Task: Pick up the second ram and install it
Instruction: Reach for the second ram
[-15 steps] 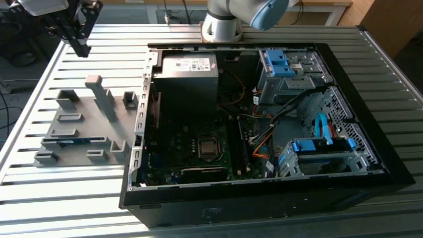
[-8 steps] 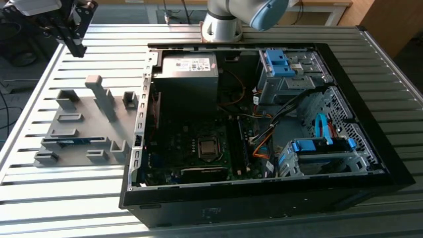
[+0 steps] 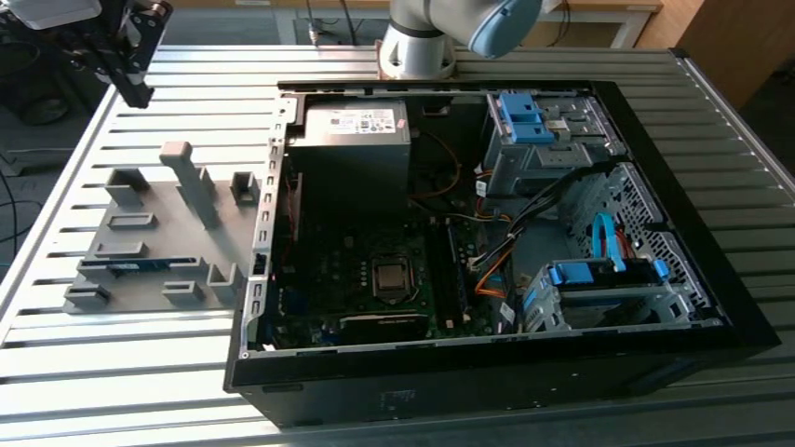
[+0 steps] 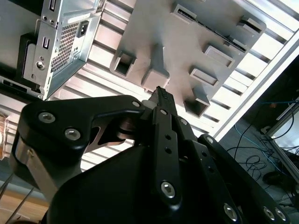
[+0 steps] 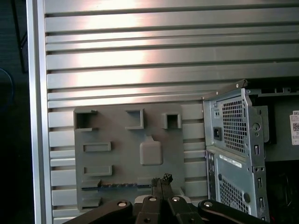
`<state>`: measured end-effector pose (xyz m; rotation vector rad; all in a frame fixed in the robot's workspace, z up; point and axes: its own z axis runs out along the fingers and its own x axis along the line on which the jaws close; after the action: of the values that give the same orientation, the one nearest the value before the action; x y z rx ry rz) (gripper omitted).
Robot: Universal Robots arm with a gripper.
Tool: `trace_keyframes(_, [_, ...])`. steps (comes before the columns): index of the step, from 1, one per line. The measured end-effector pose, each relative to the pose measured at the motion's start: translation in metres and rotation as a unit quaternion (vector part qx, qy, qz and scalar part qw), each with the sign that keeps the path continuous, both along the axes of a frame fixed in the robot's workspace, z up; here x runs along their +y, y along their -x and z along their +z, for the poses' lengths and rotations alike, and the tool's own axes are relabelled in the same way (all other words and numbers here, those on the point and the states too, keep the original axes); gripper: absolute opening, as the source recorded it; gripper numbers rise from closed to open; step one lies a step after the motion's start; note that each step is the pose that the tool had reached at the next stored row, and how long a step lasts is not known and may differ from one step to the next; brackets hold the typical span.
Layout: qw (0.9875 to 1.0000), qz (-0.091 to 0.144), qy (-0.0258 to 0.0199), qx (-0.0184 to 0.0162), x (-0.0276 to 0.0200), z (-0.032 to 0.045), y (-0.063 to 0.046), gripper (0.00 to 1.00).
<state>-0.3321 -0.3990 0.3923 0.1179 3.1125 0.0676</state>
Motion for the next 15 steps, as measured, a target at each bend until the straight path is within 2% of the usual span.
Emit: trace_keyframes(15, [1.0000,0.000,0.0000,0.0000,0.0000,0.0000,0.019,0.11])
